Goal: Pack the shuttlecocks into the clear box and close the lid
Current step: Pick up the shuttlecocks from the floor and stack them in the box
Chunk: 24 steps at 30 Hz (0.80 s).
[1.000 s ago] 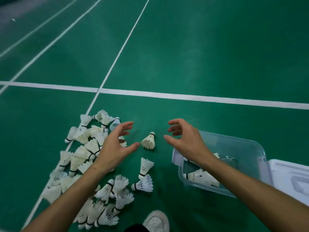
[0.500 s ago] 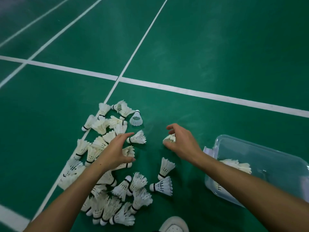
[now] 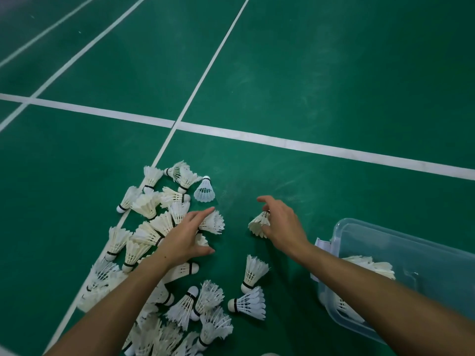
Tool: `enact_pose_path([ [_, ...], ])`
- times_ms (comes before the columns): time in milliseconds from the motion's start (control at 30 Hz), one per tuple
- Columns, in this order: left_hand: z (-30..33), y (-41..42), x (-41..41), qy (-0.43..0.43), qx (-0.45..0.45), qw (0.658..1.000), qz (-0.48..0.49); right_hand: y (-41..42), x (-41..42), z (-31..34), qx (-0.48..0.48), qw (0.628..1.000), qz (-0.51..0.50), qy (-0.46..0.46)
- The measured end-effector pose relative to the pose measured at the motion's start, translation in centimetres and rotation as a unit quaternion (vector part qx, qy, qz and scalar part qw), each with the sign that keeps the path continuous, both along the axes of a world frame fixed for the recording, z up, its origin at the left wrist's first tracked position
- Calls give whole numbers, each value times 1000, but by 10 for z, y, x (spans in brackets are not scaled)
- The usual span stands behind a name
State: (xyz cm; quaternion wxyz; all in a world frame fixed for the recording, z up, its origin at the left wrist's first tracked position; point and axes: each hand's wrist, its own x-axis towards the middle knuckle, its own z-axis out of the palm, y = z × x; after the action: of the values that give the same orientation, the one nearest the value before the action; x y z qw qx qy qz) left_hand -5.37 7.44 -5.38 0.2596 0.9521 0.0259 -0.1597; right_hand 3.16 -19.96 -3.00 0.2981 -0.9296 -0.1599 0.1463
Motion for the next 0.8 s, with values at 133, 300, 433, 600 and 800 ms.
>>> enact_pose_path([
  [133, -8, -8, 7, -29, 9, 999, 36, -3, 3, 0, 33, 999, -14, -2],
  [300, 0, -19, 4, -88, -19, 993, 80, -11, 8, 13, 61, 996, -59, -16],
  [433, 34, -46, 1, -134, -109, 981, 93, -29, 0, 42, 136, 986, -98, 13],
  [600, 95, -101, -6, -162, -205, 963, 67, -97, -19, 101, 256, 953, -160, 1],
  [800, 140, -198, 0, -118, -311, 943, -26, -226, -48, 132, 273, 924, -269, 9],
])
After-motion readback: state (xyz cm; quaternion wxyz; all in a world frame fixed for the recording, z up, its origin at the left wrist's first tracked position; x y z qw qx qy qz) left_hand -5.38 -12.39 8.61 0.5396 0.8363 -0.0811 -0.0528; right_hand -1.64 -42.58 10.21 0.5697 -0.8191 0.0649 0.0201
